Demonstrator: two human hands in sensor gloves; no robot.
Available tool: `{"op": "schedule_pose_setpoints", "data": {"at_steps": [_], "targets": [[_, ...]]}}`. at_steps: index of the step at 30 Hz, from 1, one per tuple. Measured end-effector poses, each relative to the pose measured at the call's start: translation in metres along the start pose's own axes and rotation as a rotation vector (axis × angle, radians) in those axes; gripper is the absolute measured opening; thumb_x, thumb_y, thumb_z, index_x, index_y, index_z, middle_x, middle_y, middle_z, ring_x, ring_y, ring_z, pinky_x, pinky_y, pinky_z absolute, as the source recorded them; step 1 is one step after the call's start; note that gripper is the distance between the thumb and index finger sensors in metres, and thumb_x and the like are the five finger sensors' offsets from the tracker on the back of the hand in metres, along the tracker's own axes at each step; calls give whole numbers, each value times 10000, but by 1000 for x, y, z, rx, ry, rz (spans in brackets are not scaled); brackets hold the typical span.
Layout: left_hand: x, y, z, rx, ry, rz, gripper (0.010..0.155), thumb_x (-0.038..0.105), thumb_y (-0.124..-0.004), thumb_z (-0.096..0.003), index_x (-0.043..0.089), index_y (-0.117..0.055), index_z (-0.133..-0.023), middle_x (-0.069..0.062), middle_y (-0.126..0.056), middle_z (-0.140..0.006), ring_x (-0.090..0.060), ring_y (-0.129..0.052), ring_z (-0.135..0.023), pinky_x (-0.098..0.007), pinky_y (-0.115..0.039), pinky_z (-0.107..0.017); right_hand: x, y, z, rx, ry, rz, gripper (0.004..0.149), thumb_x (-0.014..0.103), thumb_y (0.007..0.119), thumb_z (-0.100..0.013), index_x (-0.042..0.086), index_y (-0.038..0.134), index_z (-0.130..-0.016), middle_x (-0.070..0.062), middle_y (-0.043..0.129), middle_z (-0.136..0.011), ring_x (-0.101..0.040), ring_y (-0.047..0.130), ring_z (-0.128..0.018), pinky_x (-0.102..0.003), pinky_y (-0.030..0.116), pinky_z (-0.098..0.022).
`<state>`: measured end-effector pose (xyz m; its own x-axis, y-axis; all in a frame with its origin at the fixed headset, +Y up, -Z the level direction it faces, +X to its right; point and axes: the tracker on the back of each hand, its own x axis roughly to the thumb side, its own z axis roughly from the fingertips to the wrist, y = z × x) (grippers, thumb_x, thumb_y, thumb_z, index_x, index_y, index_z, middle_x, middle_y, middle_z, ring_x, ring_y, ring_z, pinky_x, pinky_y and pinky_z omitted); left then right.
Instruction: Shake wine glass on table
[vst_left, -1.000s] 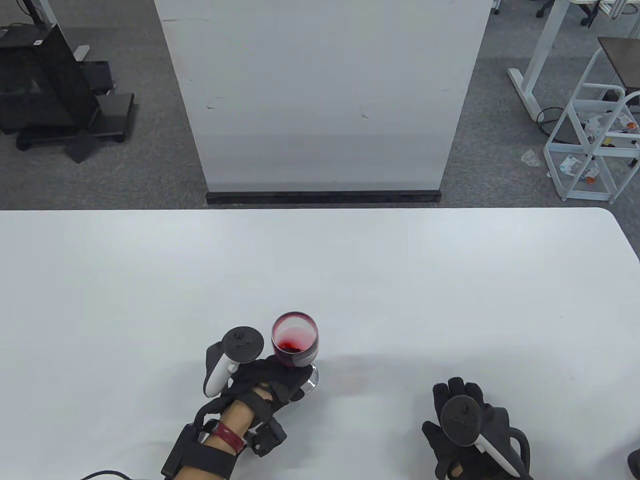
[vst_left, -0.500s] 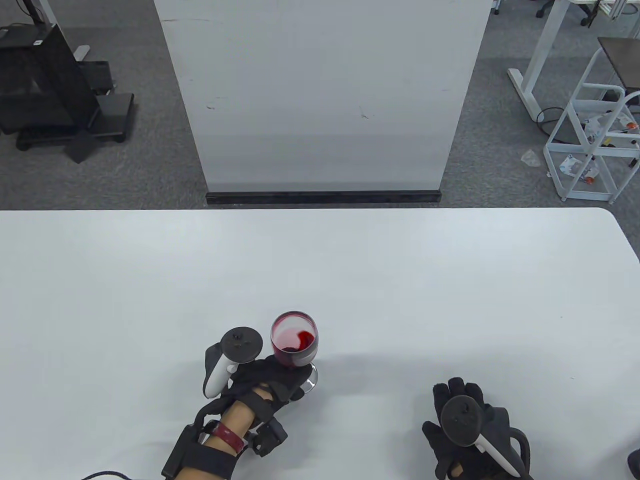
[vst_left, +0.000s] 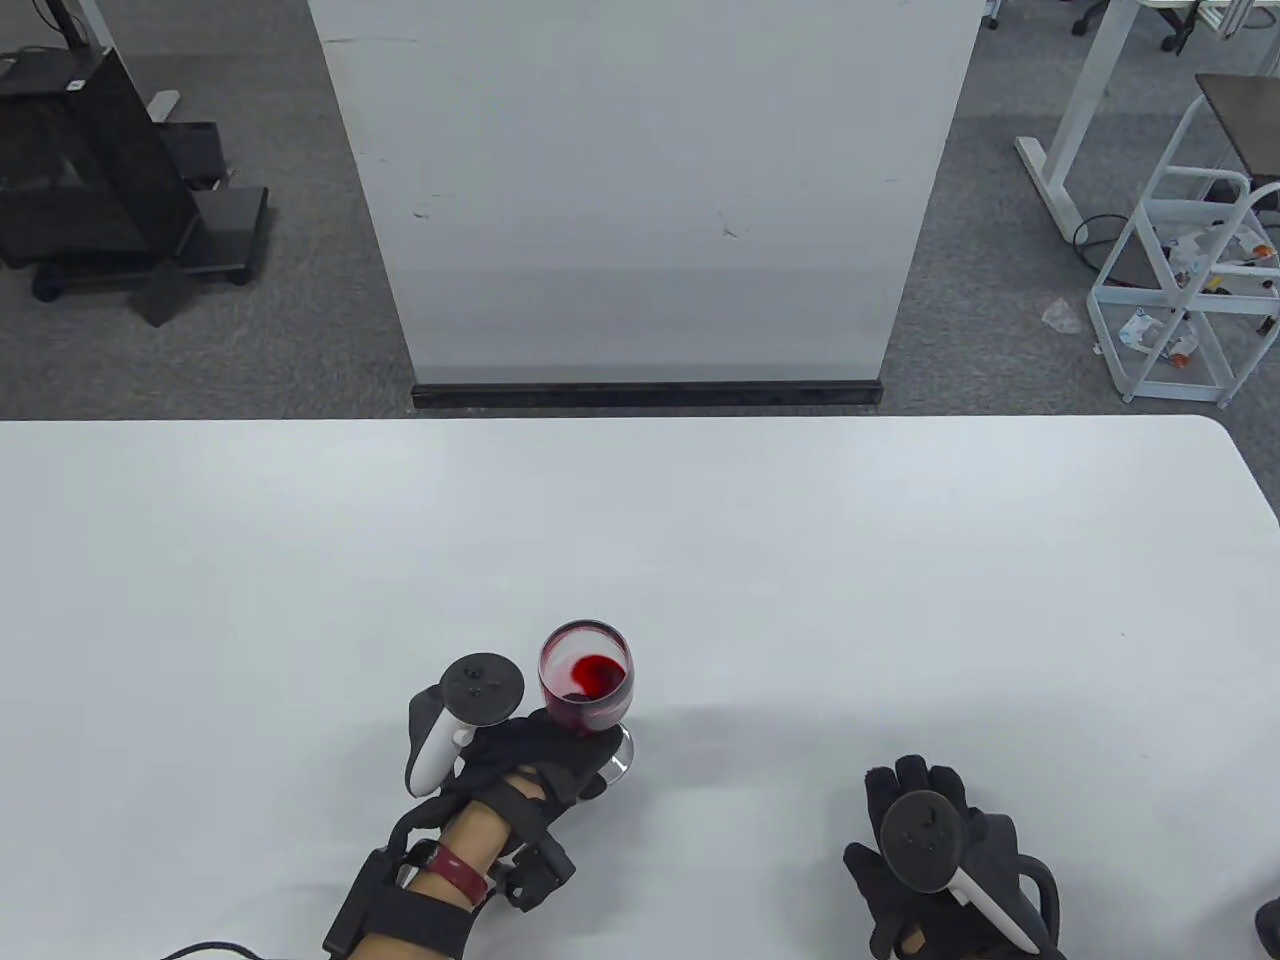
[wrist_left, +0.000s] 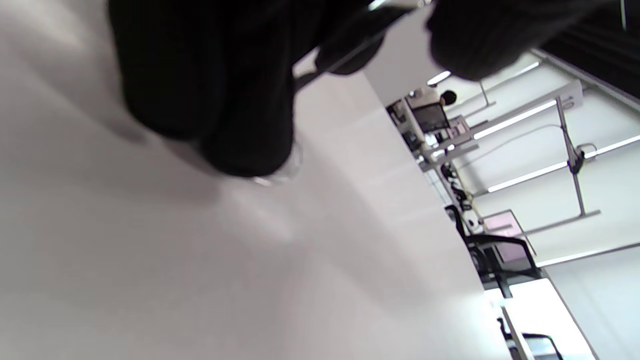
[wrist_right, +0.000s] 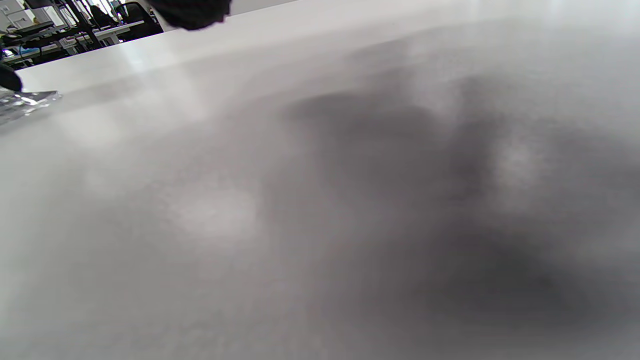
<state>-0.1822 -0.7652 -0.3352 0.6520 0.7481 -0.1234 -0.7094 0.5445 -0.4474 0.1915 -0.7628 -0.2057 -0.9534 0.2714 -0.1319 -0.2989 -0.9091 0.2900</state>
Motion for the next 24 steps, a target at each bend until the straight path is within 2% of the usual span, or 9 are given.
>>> {"op": "schedule_pose_setpoints", "data": {"at_steps": [1, 4, 8, 11, 14, 15, 19, 22, 24], "targets": [[1, 0, 0, -18, -7, -6, 623, 496, -753, -455, 242, -549, -985, -116, -611, -1032, -265, -1011, -661, -356, -877, -471, 0, 0, 0, -4, 0, 4, 746, 524, 648, -499, 260, 231, -1060, -36, 107, -1148, -359, 95, -1049, -595, 283, -765], [1, -2, -1, -114, -34, -18, 632, 514, -748, -460, 252, -534, -994, -103, -591, -1048, -267, -995, -684, -358, -868, -487, 0, 0, 0, -5, -1, -1, 746, 524, 648, -499, 260, 232, -1059, -34, 107, -1148, -358, 94, -1050, -596, 282, -765], [0, -1, 0, -19, -3, 15, 634, 563, -698, -468, 241, -538, -990, -117, -596, -1038, -270, -1000, -674, -360, -870, -481, 0, 0, 0, -3, -2, 3, 748, 524, 648, -499, 259, 229, -1059, -35, 107, -1148, -358, 95, -1050, -596, 283, -764], [0, -2, -2, -131, -45, -11, 640, 579, -708, -466, 258, -538, -994, -96, -593, -1049, -263, -996, -684, -355, -870, -487, 0, 0, 0, -4, -2, -2, 748, 524, 648, -499, 258, 230, -1059, -33, 108, -1148, -358, 95, -1050, -596, 283, -765], [-2, -1, -1, -7, -6, 28, 636, 503, -760, -457, 245, -533, -991, -113, -592, -1041, -265, -1000, -678, -358, -869, -485, 0, 0, 0, -1, 0, 0, 748, 525, 648, -499, 257, 230, -1059, -35, 110, -1148, -358, 96, -1050, -596, 283, -764], [-1, -1, -1, 0, -6, 22, 641, 573, -699, -466, 242, -538, -989, -118, -600, -1036, -264, -1005, -670, -359, -873, -478, 0, 0, 0, -2, -1, 2, 748, 524, 648, -499, 257, 231, -1059, -35, 108, -1148, -359, 96, -1049, -596, 284, -764], [1, -3, -2, -131, -35, -8, 643, 516, -762, -456, 261, -525, -996, -91, -581, -1055, -264, -990, -694, -357, -865, -494, 0, 0, 0, -4, 0, -2, 747, 523, 649, -499, 258, 230, -1059, -34, 108, -1148, -358, 94, -1050, -596, 282, -765], [0, -1, -1, -10, -5, 19, 638, 574, -702, -469, 244, -538, -990, -113, -599, -1038, -268, -1002, -672, -359, -870, -482, 1, 0, 0, -3, 0, 3, 749, 523, 649, -499, 258, 229, -1059, -34, 108, -1148, -358, 95, -1050, -596, 283, -765], [1, -2, -1, -60, -22, -12, 637, 570, -698, -465, 244, -539, -989, -112, -601, -1038, -268, -1005, -671, -361, -874, -477, 1, 0, 1, -7, -3, 1, 749, 524, 648, -499, 258, 230, -1059, -35, 107, -1148, -358, 95, -1049, -596, 283, -764]]}}
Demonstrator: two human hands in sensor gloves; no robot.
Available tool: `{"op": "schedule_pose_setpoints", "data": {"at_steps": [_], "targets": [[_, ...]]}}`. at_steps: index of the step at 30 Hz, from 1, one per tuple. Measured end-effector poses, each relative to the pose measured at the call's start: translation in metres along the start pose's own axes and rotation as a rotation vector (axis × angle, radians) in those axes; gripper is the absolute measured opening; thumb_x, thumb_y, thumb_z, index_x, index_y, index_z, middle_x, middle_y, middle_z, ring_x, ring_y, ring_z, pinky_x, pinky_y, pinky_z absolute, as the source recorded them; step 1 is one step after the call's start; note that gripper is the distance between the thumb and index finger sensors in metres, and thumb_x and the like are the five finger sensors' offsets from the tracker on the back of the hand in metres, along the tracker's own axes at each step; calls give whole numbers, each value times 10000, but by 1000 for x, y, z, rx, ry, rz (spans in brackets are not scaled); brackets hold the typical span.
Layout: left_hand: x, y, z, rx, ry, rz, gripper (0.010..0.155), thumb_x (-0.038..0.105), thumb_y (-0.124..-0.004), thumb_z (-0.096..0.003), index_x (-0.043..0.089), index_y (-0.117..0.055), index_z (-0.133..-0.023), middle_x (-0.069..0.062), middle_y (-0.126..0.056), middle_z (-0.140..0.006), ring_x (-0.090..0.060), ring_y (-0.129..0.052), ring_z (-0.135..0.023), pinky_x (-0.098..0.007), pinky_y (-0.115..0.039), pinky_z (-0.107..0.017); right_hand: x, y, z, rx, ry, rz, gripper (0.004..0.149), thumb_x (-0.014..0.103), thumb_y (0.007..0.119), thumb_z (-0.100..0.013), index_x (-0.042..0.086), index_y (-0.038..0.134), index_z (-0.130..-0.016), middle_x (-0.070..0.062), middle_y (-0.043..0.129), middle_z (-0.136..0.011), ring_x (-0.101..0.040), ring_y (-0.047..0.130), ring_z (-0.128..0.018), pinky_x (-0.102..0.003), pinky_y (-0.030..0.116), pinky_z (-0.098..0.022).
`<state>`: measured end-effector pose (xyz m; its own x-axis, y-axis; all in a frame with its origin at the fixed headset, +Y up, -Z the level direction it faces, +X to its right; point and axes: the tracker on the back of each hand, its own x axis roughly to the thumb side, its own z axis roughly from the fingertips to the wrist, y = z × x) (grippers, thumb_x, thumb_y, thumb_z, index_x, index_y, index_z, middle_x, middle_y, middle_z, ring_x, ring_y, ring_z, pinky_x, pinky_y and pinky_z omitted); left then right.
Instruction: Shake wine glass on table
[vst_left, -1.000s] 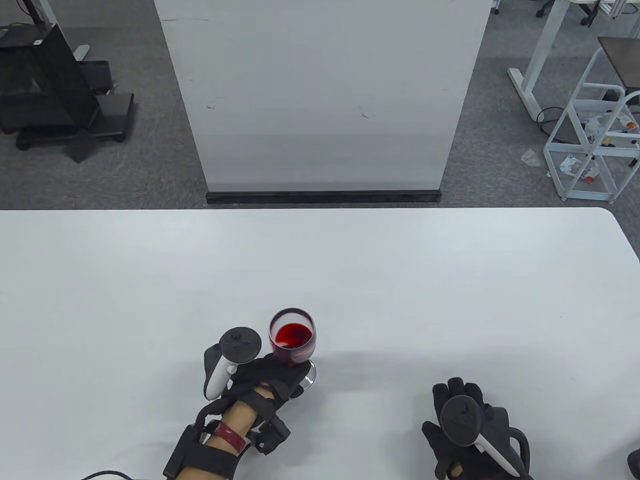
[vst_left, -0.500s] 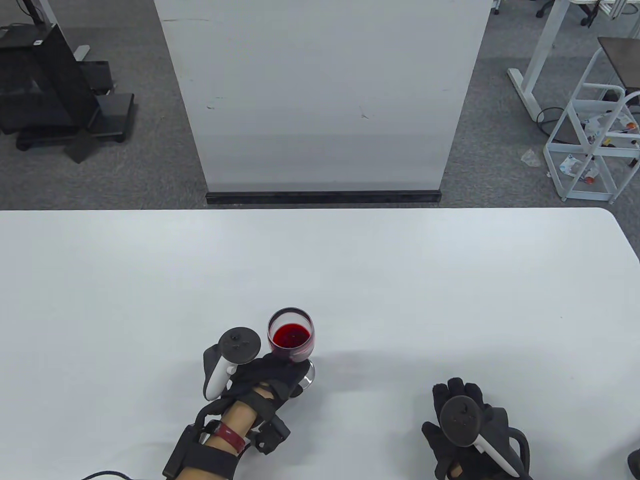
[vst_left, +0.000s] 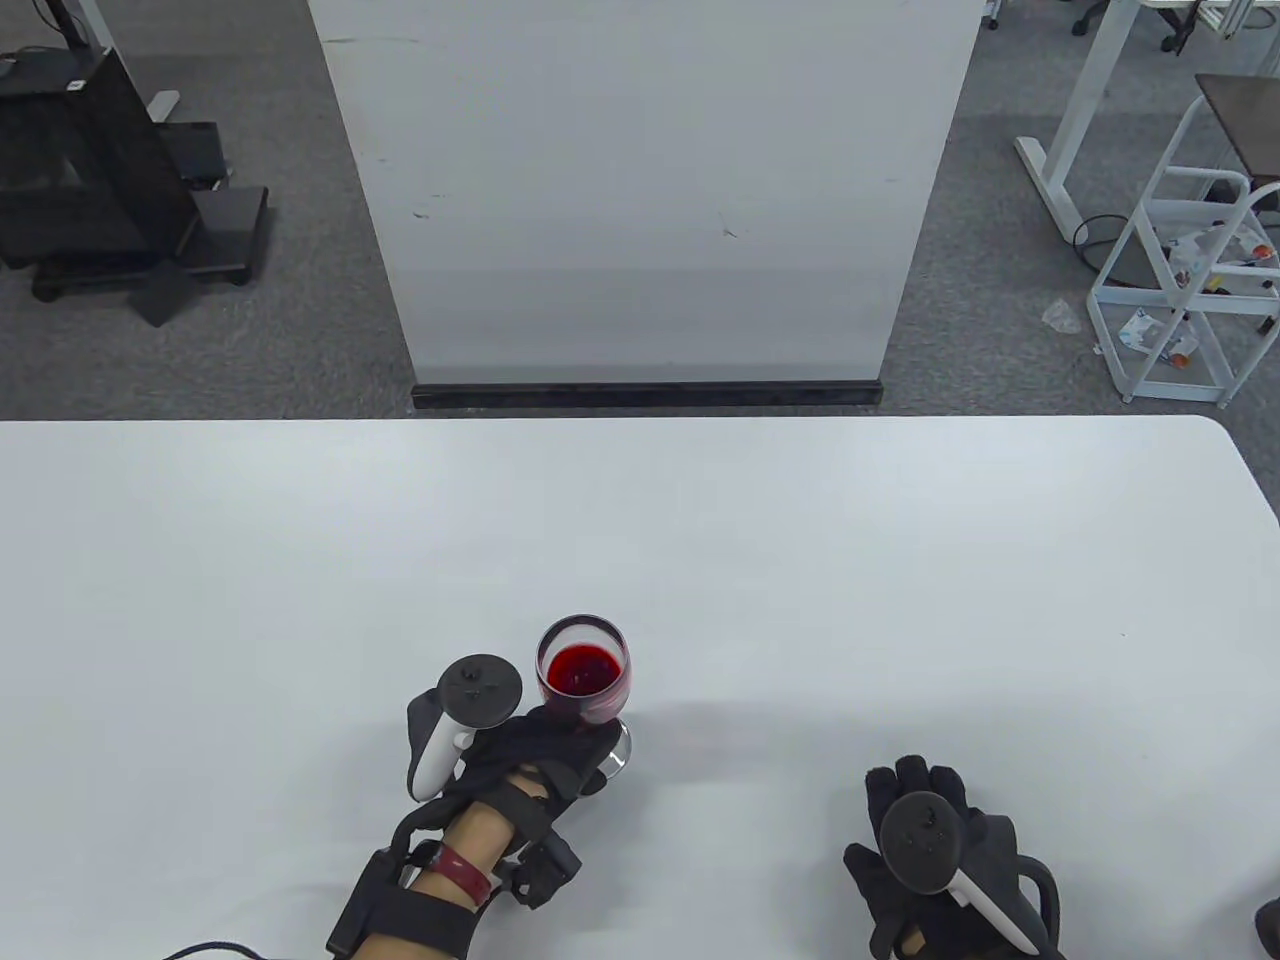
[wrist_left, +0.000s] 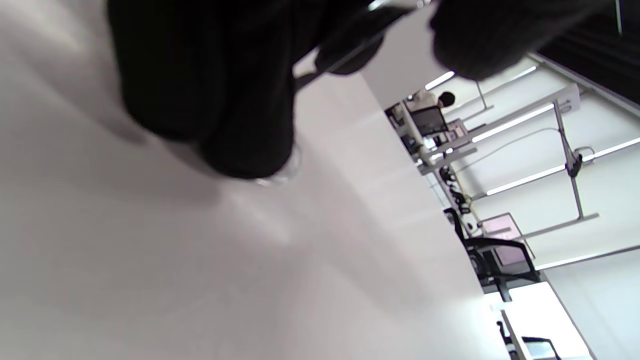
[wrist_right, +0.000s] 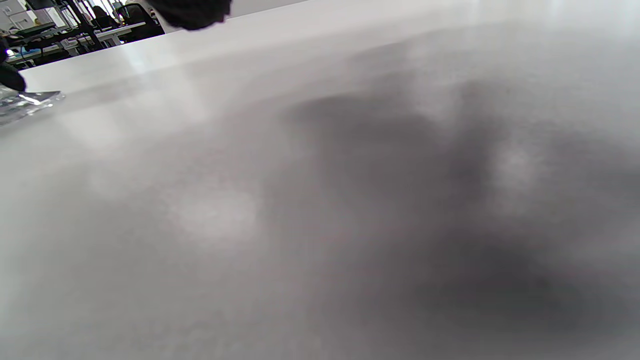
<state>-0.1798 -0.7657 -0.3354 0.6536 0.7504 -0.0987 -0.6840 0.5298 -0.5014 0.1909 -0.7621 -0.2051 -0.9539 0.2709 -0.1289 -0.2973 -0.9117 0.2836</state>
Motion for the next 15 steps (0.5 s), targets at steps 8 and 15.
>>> {"op": "schedule_pose_setpoints", "data": {"at_steps": [8, 15], "targets": [[-2, 2, -2, -24, -7, -2, 635, 576, -711, -459, 257, -555, -986, -99, -614, -1040, -264, -1011, -666, -355, -880, -470, 0, 0, 0, 0, 1, 2, 748, 524, 649, -499, 258, 229, -1059, -35, 108, -1148, -358, 94, -1050, -596, 282, -765], [-2, 4, -1, -2, 5, 8, 645, 573, -702, -460, 246, -539, -991, -112, -599, -1043, -270, -1004, -675, -361, -876, -477, 0, 0, 0, 3, 3, 3, 748, 523, 650, -499, 257, 231, -1059, -36, 107, -1148, -358, 96, -1050, -596, 283, -764]]}}
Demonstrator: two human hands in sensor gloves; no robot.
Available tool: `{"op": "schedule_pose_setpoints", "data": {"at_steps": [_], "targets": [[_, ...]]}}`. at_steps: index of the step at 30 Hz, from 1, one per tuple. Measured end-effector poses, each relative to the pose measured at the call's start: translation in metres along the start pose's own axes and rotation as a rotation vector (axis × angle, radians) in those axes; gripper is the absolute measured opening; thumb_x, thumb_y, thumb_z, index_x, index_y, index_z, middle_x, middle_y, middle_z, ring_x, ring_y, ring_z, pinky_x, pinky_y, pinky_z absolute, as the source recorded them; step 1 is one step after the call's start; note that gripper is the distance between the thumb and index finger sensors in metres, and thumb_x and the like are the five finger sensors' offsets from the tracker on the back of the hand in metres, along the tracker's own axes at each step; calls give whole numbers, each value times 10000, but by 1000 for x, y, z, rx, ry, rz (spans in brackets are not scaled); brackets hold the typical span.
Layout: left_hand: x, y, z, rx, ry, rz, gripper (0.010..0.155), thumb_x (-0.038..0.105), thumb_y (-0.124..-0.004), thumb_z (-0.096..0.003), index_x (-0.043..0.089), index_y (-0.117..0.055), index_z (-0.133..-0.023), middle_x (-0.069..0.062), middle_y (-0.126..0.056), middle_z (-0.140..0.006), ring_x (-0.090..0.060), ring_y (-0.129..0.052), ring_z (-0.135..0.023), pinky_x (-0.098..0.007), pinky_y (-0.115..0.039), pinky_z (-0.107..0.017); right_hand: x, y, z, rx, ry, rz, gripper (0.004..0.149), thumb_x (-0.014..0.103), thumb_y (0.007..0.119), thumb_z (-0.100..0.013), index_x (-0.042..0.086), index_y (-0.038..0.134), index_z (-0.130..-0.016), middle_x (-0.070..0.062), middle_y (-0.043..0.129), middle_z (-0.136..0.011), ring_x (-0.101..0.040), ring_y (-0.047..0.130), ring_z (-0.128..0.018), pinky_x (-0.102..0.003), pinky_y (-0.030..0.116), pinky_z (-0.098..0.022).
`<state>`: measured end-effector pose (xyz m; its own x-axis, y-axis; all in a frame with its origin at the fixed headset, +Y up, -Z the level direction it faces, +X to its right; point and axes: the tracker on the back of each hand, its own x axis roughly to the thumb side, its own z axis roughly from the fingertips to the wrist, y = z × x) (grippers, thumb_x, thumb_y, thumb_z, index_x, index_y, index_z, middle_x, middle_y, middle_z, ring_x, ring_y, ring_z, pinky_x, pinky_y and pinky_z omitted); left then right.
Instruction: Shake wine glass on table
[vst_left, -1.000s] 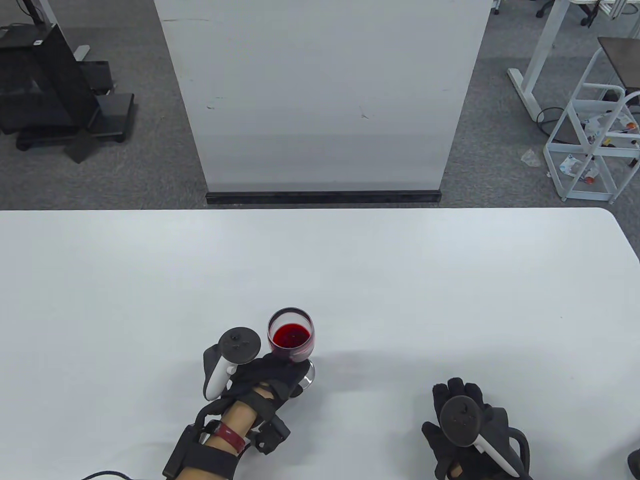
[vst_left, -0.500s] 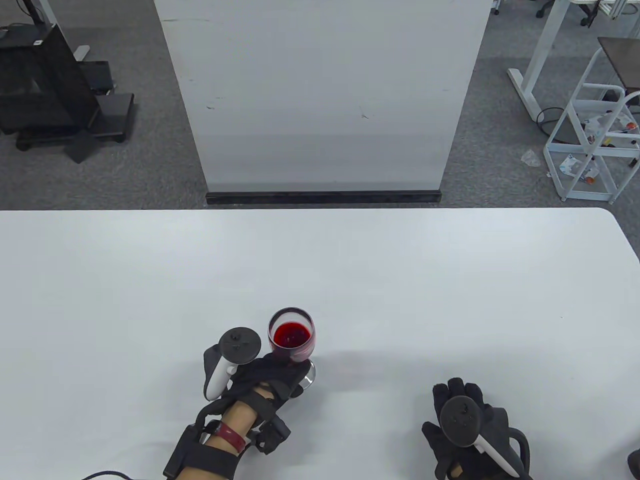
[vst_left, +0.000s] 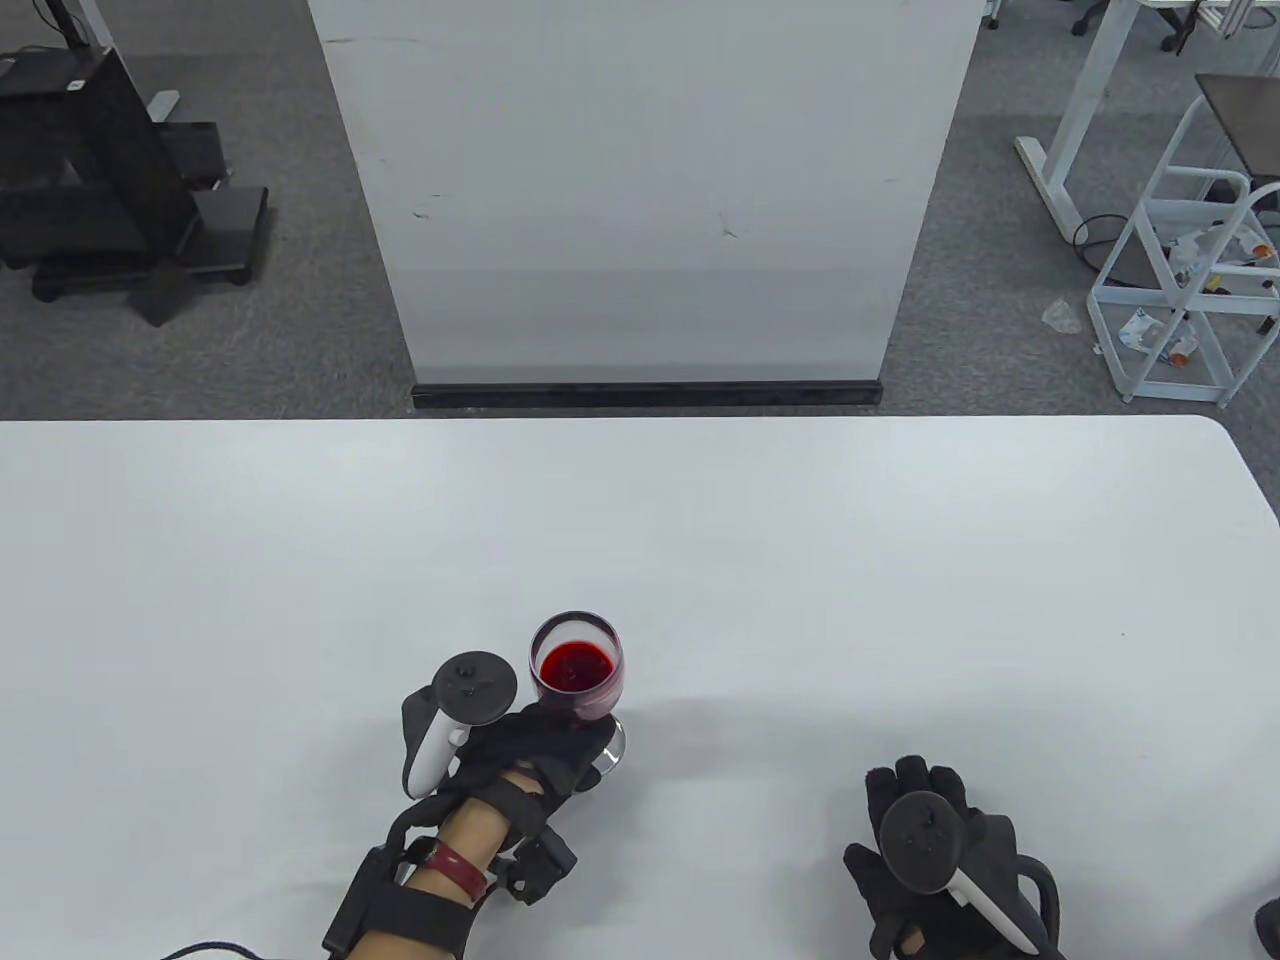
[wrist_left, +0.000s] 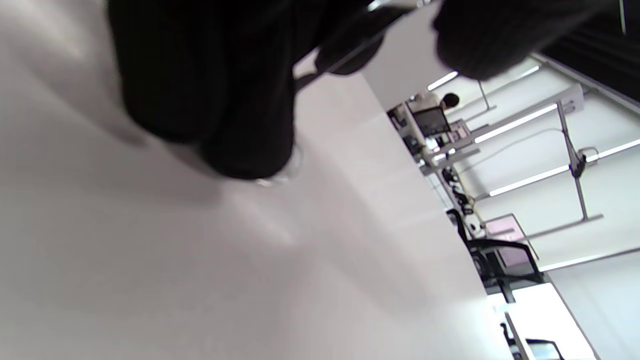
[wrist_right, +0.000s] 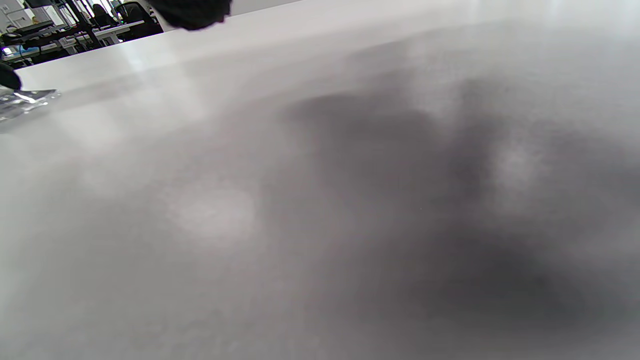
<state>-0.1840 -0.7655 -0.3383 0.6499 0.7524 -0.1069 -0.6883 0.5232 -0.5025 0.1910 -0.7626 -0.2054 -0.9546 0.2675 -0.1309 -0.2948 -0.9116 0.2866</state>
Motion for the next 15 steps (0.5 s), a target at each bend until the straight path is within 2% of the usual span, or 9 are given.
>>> {"op": "schedule_pose_setpoints", "data": {"at_steps": [1, 2, 3, 5, 6, 9, 12, 13, 15], "targets": [[0, -2, -1, -58, -22, -10, 647, 578, -707, -459, 254, -538, -994, -102, -596, -1048, -268, -1001, -681, -359, -874, -481, 0, 0, 0, -1, 0, -1, 748, 524, 649, -499, 258, 231, -1059, -36, 108, -1148, -358, 96, -1050, -597, 282, -764], [-1, -2, -1, -91, -21, -5, 654, 523, -768, -452, 266, -522, -1000, -88, -577, -1060, -260, -987, -701, -356, -866, -497, 0, 0, -1, 0, 2, -5, 749, 524, 649, -499, 258, 229, -1059, -35, 108, -1148, -357, 95, -1051, -596, 282, -765], [-1, -1, -1, -67, -7, 9, 651, 586, -704, -472, 261, -510, -1002, -95, -565, -1060, -265, -981, -707, -357, -862, -503, -1, 0, -1, 2, 3, -5, 747, 523, 649, -499, 258, 231, -1059, -36, 108, -1148, -359, 95, -1050, -596, 282, -765], [-1, -2, 1, 69, 10, 17, 643, 580, -699, -468, 247, -530, -992, -113, -592, -1042, -263, -1002, -677, -356, -872, -484, 0, 0, 0, 3, 3, -1, 748, 523, 649, -499, 256, 232, -1059, -35, 108, -1148, -358, 94, -1050, -596, 283, -764], [0, -3, 0, 68, 4, 4, 643, 580, -701, -459, 244, -548, -986, -113, -613, -1034, -261, -1016, -655, -354, -881, -468, 0, 0, 0, 2, 1, 0, 749, 523, 649, -499, 256, 230, -1059, -35, 108, -1148, -359, 94, -1049, -596, 282, -764], [2, -5, -1, -65, -27, -22, 646, 593, -705, -464, 266, -533, -994, -87, -594, -1052, -253, -1003, -680, -350, -876, -482, -1, 0, -1, -1, 0, -5, 747, 524, 648, -499, 258, 231, -1059, -35, 107, -1148, -359, 94, -1050, -596, 282, -765], [0, -5, 1, 68, 4, 15, 642, 586, -700, -466, 250, -540, -989, -109, -604, -1038, -256, -1012, -663, -351, -878, -474, -1, 0, -1, 2, 1, -4, 749, 524, 649, -498, 256, 231, -1059, -37, 110, -1148, -359, 96, -1049, -597, 282, -764], [1, -5, 1, 66, 3, 11, 641, 582, -701, -462, 245, -549, -986, -113, -613, -1033, -258, -1018, -654, -354, -882, -466, 0, 0, 0, 1, -1, -3, 747, 524, 648, -499, 258, 230, -1059, -37, 108, -1148, -359, 95, -1049, -596, 283, -764], [2, -6, -1, -26, -24, -25, 642, 586, -704, -459, 256, -547, -987, -99, -611, -1040, -256, -1017, -659, -353, -883, -466, 0, -1, 0, -2, -2, -6, 748, 524, 648, -499, 257, 229, -1059, -34, 108, -1148, -357, 94, -1050, -596, 282, -765]]}}
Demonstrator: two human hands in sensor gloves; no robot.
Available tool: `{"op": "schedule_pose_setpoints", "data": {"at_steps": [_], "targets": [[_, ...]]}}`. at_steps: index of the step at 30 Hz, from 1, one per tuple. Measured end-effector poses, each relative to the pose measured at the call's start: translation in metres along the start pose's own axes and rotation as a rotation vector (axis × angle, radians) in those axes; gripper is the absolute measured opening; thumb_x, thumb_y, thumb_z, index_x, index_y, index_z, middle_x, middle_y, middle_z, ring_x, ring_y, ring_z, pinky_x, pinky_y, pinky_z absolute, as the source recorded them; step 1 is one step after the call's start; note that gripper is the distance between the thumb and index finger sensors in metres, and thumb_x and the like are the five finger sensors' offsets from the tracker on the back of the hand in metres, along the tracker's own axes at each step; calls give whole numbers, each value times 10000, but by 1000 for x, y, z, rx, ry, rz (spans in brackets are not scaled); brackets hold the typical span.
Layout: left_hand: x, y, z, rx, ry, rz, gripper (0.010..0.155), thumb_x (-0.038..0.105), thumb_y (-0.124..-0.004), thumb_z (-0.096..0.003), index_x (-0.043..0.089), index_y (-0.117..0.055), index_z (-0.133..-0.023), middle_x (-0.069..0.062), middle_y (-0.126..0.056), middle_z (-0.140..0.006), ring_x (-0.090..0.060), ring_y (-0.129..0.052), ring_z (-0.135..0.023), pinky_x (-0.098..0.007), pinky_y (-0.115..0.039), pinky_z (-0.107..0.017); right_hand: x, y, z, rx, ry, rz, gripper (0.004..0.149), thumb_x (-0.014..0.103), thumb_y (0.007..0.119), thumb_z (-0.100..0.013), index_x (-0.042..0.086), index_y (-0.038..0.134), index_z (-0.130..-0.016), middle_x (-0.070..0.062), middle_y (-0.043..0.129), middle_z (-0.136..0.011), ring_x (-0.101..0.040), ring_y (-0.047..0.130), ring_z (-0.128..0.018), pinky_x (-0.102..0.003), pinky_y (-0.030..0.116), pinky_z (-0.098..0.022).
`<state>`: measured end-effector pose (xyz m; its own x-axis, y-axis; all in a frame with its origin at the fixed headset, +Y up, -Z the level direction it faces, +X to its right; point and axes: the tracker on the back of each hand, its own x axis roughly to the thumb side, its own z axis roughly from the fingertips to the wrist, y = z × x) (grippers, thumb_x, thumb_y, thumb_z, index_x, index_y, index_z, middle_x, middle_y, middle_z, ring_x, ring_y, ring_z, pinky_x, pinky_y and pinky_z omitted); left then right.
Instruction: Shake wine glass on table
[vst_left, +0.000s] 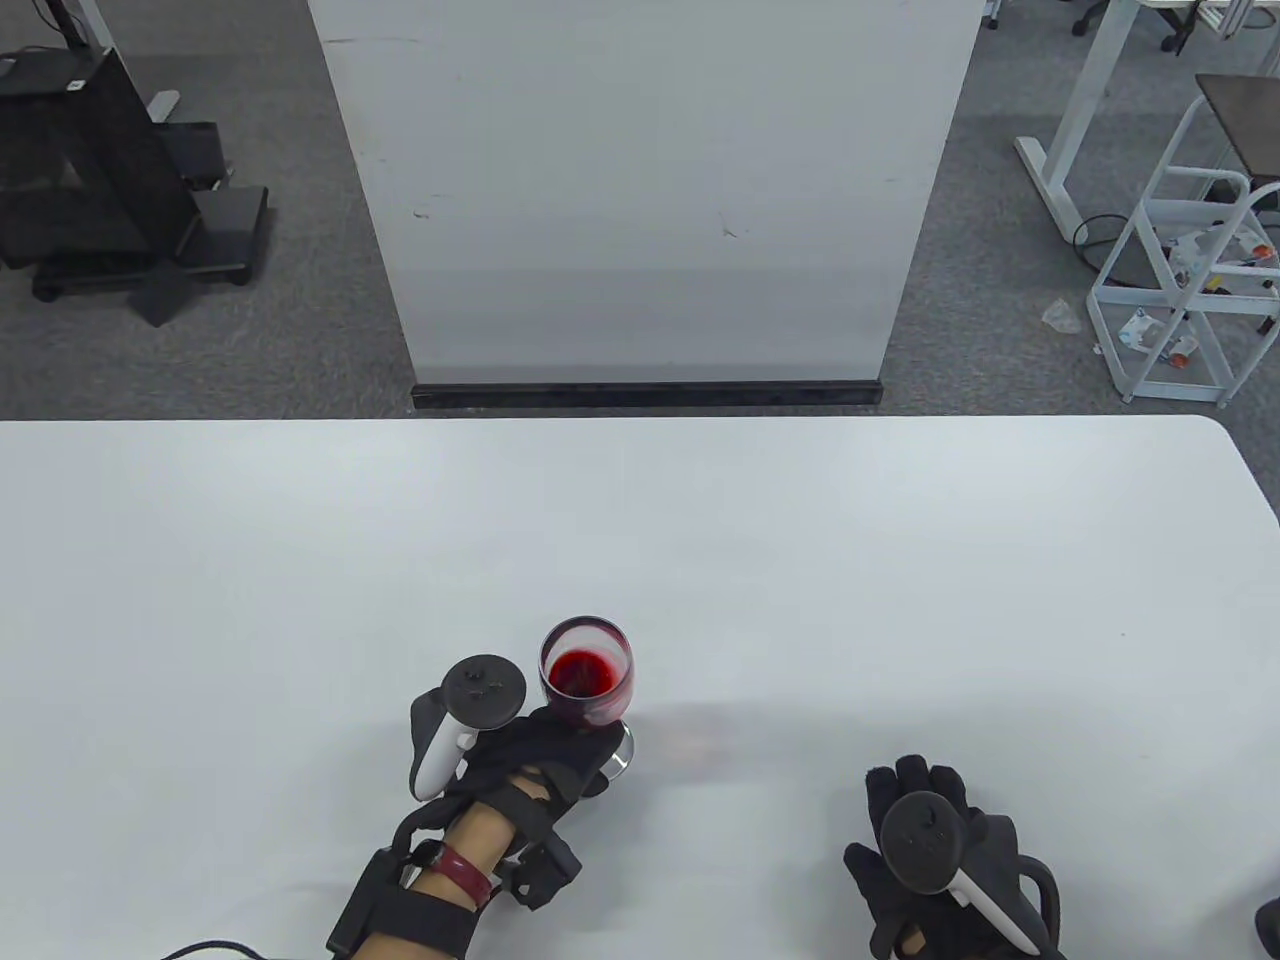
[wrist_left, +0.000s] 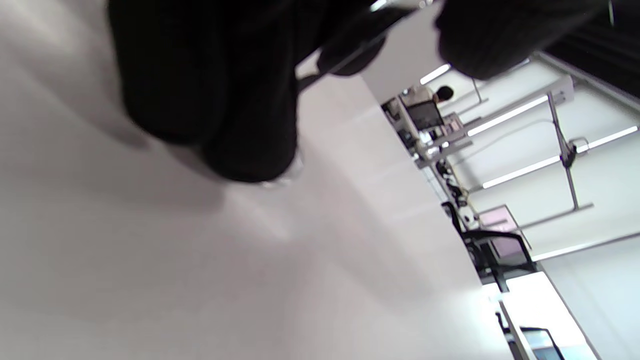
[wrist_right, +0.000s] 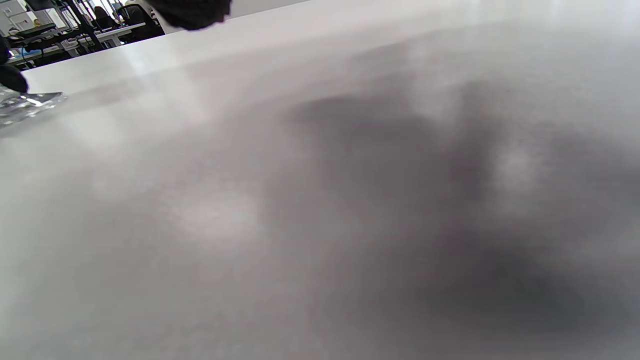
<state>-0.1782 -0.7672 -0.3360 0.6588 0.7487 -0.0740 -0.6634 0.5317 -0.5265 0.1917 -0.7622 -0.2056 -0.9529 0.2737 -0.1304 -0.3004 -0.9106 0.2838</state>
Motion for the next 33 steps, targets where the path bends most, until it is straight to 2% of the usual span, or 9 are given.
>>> {"op": "schedule_pose_setpoints", "data": {"at_steps": [2, 5, 8, 12, 15, 19, 22, 26, 33], "targets": [[-1, 1, 0, -31, 10, 11, 642, 591, -706, -470, 265, -532, -994, -86, -591, -1053, -256, -1001, -683, -354, -872, -486, 0, 0, 0, 2, 2, -3, 748, 523, 649, -499, 257, 230, -1059, -35, 107, -1148, -358, 95, -1050, -597, 282, -764], [-1, 1, 2, 113, 33, 23, 638, 580, -696, -464, 243, -547, -985, -113, -615, -1031, -259, -1020, -647, -357, -880, -467, 0, 0, 0, 5, 2, 2, 748, 524, 648, -499, 257, 230, -1059, -35, 108, -1148, -358, 95, -1049, -596, 283, -764], [1, 0, 1, -22, 10, -11, 640, 587, -700, -464, 260, -537, -989, -92, -601, -1046, -259, -1011, -666, -359, -876, -477, 0, 0, 0, 1, 0, -1, 749, 524, 648, -499, 256, 229, -1060, -37, 107, -1148, -359, 94, -1049, -596, 282, -765], [0, 0, 2, 98, 33, 18, 639, 582, -696, -462, 245, -546, -984, -111, -615, -1032, -261, -1021, -645, -360, -880, -465, 0, 0, 0, 4, 1, 1, 747, 524, 648, -499, 257, 231, -1059, -35, 107, -1148, -357, 95, -1050, -596, 282, -764], [0, -1, 0, -10, -6, -8, 647, 593, -695, -462, 255, -531, -989, -97, -599, -1044, -258, -1013, -661, -357, -878, -473, 0, 0, 0, 1, 0, -3, 748, 524, 648, -499, 256, 230, -1059, -35, 107, -1148, -358, 94, -1050, -597, 282, -764], [-1, 0, 1, 85, 29, 21, 644, 590, -697, -463, 247, -538, -985, -109, -608, -1035, -260, -1019, -649, -357, -880, -467, 0, 0, 0, 3, 0, -2, 747, 524, 648, -499, 257, 230, -1059, -35, 108, -1148, -358, 96, -1049, -595, 283, -764], [-1, -1, 1, 10, 6, 4, 649, 594, -698, -459, 254, -536, -987, -98, -605, -1042, -258, -1017, -656, -350, -884, -468, 0, 0, 0, -2, -3, -5, 749, 525, 648, -498, 258, 230, -1059, -34, 107, -1148, -356, 95, -1051, -596, 282, -765], [-1, 1, 1, 59, 34, 28, 649, 592, -700, -464, 250, -532, -990, -103, -600, -1043, -263, -1013, -662, -355, -879, -474, 0, 0, 1, 2, 0, -4, 748, 524, 648, -499, 257, 231, -1059, -36, 108, -1148, -358, 95, -1050, -596, 282, -765], [0, 0, 1, 32, 27, 15, 648, 591, -701, -463, 255, -534, -991, -97, -601, -1045, -263, -1012, -664, -356, -879, -475, 0, 0, 0, 4, 0, -3, 748, 524, 648, -499, 256, 230, -1059, -34, 107, -1148, -359, 95, -1049, -595, 283, -765]]}}
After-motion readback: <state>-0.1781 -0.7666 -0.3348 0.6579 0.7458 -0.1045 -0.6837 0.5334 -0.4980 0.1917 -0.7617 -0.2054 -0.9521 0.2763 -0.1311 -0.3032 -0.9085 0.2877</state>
